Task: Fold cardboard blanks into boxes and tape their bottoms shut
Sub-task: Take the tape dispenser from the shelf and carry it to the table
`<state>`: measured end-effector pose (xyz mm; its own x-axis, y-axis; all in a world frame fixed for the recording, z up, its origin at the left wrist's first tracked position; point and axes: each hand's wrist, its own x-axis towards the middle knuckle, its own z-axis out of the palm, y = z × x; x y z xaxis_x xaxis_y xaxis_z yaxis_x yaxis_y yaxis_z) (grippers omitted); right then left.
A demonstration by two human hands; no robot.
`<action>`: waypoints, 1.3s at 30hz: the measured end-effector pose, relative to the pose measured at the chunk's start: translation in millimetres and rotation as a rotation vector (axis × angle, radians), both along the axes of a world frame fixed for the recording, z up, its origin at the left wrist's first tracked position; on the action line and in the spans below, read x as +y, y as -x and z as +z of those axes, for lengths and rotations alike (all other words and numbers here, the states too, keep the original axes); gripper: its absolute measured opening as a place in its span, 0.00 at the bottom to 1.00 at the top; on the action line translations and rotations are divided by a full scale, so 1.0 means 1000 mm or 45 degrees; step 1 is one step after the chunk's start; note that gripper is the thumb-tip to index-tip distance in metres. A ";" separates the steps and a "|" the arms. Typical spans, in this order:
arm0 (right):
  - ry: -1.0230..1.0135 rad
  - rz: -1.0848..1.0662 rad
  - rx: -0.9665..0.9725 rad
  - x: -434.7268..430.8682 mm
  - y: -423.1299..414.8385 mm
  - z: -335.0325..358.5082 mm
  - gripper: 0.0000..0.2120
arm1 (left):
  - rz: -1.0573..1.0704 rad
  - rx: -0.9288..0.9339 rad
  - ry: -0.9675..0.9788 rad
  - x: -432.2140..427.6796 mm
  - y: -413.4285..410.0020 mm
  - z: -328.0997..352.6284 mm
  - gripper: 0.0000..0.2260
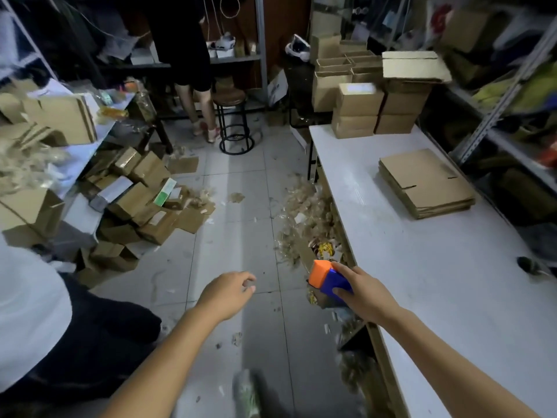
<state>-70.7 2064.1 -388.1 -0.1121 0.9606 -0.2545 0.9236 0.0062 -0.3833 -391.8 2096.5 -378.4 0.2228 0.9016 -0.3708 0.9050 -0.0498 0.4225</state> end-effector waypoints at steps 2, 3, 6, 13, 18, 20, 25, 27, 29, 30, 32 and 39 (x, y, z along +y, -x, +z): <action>-0.010 -0.032 -0.012 0.033 0.008 0.001 0.31 | -0.042 -0.012 -0.017 0.043 0.006 0.002 0.15; -0.009 -0.053 -0.009 0.049 0.012 0.003 0.31 | -0.062 -0.018 -0.019 0.063 0.008 0.004 0.16; -0.018 -0.122 -0.028 0.094 0.022 0.010 0.31 | -0.117 -0.027 -0.016 0.125 0.016 0.010 0.16; -0.072 -0.266 -0.007 0.199 0.027 0.021 0.31 | -0.252 0.008 -0.026 0.267 0.005 0.020 0.16; -0.091 -0.326 0.031 0.270 0.000 0.017 0.30 | -0.325 0.010 -0.057 0.356 -0.034 0.018 0.15; -0.109 -0.355 0.055 0.295 -0.018 0.013 0.30 | -0.342 0.002 -0.061 0.388 -0.056 0.016 0.15; -0.149 -0.446 0.121 0.340 -0.072 0.015 0.29 | -0.463 0.056 -0.078 0.457 -0.122 0.021 0.13; -0.170 -0.509 0.137 0.353 -0.096 0.017 0.28 | -0.524 0.045 -0.112 0.484 -0.154 0.025 0.13; -0.188 -0.601 0.152 0.361 -0.118 0.019 0.28 | -0.591 0.025 -0.109 0.507 -0.187 0.030 0.14; -0.186 -0.654 0.166 0.362 -0.126 0.020 0.27 | -0.640 0.026 -0.099 0.514 -0.203 0.032 0.14; -0.183 -0.744 0.184 0.359 -0.141 0.019 0.27 | -0.719 0.015 -0.077 0.527 -0.233 0.032 0.15; -0.156 -1.119 0.178 0.343 -0.181 0.010 0.27 | -1.080 0.000 -0.065 0.569 -0.340 0.019 0.15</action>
